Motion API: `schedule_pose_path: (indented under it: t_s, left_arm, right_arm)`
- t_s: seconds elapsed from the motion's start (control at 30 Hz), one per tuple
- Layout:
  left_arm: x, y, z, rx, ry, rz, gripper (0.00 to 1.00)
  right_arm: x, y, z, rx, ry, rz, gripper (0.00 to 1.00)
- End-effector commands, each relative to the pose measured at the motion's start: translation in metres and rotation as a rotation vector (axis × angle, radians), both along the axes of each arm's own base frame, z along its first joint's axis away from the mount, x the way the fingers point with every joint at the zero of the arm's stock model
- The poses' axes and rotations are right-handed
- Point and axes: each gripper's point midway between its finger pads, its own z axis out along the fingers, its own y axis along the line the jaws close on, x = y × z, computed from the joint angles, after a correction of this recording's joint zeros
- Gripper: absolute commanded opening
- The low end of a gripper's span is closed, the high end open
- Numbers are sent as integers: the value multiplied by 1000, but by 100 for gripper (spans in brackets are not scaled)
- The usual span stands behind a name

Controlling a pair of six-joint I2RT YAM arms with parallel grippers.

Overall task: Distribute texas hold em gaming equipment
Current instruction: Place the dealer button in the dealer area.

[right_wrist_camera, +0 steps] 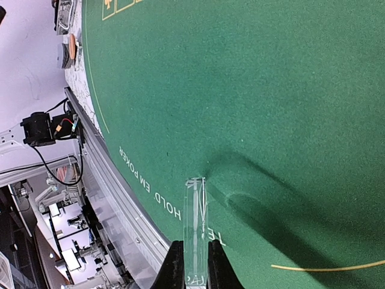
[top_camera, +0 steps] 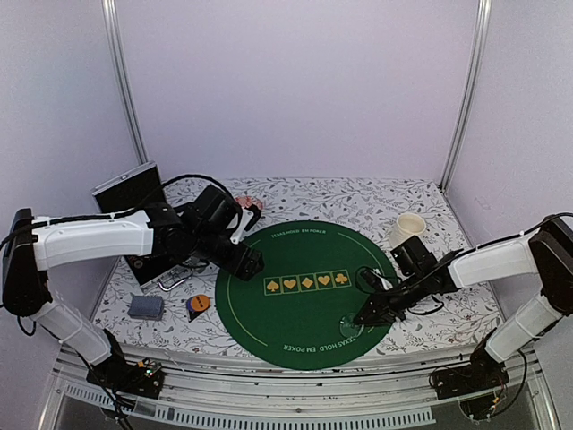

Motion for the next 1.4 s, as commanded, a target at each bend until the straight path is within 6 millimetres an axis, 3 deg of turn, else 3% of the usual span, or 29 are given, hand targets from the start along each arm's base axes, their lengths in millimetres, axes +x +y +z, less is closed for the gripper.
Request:
schedule_pose_path:
  t_s: [0.0,0.07,0.3,0.47,0.57,0.67,1.0,1.37]
  left_arm:
    - [0,11,-6,24,12,26,88]
    - [0,12,-7,26,13,26,88]
    - [1,10,-9,27,19,23,88]
    - [0,13,-10,31,17,28,88]
    - [0,15,-12,36,21,32,88]
    - [1,16,-12,36,20,32,88]
    - [1,21,-13,43,19,40,88]
    - [0,26,-17,54,28,50,88]
  right_arm:
    - [9,-9,-10,-102,-25,-29,17]
    - [14,-17,-13,-170,-36,-52,27]
    - [29,-30,-16,-342,-90,-75,40]
    - [35,-11,-5,-454,-198,-3,50]
    - [29,11,2,-518,-284,91,76]
    - [24,15,-6,-622,-301,142,99]
    - [-6,13,-41,-810,-240,283,99]
    - [-7,-1,-33,-861,-246,260,93]
